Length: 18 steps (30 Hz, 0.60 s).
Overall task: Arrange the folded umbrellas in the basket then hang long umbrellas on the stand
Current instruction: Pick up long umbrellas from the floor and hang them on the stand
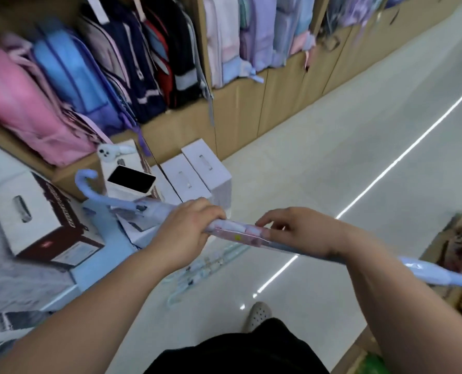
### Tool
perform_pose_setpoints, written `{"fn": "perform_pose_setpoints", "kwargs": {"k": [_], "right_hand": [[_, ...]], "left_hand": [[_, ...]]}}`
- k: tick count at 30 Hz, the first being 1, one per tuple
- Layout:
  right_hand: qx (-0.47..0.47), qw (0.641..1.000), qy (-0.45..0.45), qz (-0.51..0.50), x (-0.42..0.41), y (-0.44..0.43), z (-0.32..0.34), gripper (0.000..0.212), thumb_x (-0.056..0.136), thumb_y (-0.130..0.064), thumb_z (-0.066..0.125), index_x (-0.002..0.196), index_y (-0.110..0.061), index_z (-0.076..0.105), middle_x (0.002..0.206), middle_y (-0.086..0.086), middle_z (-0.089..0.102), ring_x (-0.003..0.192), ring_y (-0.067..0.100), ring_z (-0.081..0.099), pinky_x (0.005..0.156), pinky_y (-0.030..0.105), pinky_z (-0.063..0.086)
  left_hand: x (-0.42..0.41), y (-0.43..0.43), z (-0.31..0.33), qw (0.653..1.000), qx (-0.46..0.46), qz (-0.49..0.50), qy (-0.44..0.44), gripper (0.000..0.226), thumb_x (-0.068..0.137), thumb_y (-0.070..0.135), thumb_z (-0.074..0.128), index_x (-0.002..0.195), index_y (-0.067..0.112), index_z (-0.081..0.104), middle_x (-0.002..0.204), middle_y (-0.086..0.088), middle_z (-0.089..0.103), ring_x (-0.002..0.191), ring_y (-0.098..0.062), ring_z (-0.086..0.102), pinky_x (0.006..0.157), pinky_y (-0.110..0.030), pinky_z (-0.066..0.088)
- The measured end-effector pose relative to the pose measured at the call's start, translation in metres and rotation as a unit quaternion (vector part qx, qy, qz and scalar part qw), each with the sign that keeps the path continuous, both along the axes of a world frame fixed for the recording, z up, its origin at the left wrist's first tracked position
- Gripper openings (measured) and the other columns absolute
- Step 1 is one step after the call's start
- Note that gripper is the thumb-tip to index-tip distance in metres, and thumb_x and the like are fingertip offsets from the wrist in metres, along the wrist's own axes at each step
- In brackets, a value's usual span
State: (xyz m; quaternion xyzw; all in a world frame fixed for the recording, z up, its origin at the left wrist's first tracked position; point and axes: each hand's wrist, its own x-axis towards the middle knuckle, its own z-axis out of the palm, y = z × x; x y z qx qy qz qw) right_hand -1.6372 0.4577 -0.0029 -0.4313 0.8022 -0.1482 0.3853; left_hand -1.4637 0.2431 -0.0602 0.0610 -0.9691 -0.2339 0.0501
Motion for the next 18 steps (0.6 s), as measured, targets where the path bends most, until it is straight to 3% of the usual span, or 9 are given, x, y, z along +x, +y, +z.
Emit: {"fn": "perform_pose_setpoints", "kwargs": {"k": [4,8,12,15,18], "right_hand": [[-0.059,0.995,-0.04,-0.067,0.049,-0.011,0.005,0.029,0.094,-0.054,0.055,0.122,-0.047,0.061,0.101,-0.013,0.07,0.092,0.008,0.064,0.082,0.025,0.051],[-0.126,0.986,-0.053,-0.099,0.113,-0.039,0.012,0.027,0.097,-0.036,0.059,0.124,-0.04,0.064,0.104,-0.012,0.07,0.096,0.009,0.064,0.084,0.023,0.049],[-0.24,0.954,-0.081,-0.162,0.182,-0.08,0.013,0.025,0.098,-0.028,0.06,0.123,-0.033,0.067,0.103,-0.018,0.071,0.095,0.001,0.064,0.082,0.022,0.049],[-0.305,0.928,-0.082,-0.199,0.214,-0.118,0.016,0.025,0.098,-0.027,0.063,0.122,-0.031,0.067,0.101,-0.018,0.072,0.091,-0.003,0.063,0.079,0.02,0.045],[-0.364,0.902,-0.102,-0.21,0.239,-0.164,0.032,0.023,0.097,-0.03,0.065,0.119,-0.029,0.067,0.104,-0.016,0.072,0.097,-0.001,0.065,0.082,0.021,0.047]], "left_hand": [[0.026,-0.026,0.034,0.996,-0.083,0.001,0.041,0.046,0.071,0.001,0.07,0.108,0.028,0.064,0.1,0.003,0.06,0.093,-0.027,0.057,0.079,-0.037,0.043],[0.075,-0.055,0.062,0.978,-0.176,-0.004,0.108,0.048,0.065,-0.003,0.075,0.106,0.023,0.067,0.098,0.0,0.062,0.094,-0.024,0.052,0.097,-0.05,0.046],[0.138,-0.083,0.083,0.953,-0.226,0.102,0.172,0.052,0.07,-0.007,0.074,0.117,0.015,0.067,0.126,-0.013,0.06,0.122,-0.038,0.054,0.109,-0.058,0.038],[0.194,-0.094,0.099,0.945,-0.149,0.191,0.218,0.057,0.075,0.003,0.075,0.13,0.011,0.061,0.135,-0.016,0.052,0.126,-0.038,0.05,0.106,-0.053,0.041],[0.235,-0.092,0.107,0.934,0.05,0.299,0.191,0.062,0.083,0.024,0.077,0.138,0.022,0.05,0.131,0.001,0.051,0.121,-0.016,0.05,0.103,-0.033,0.04]]}}
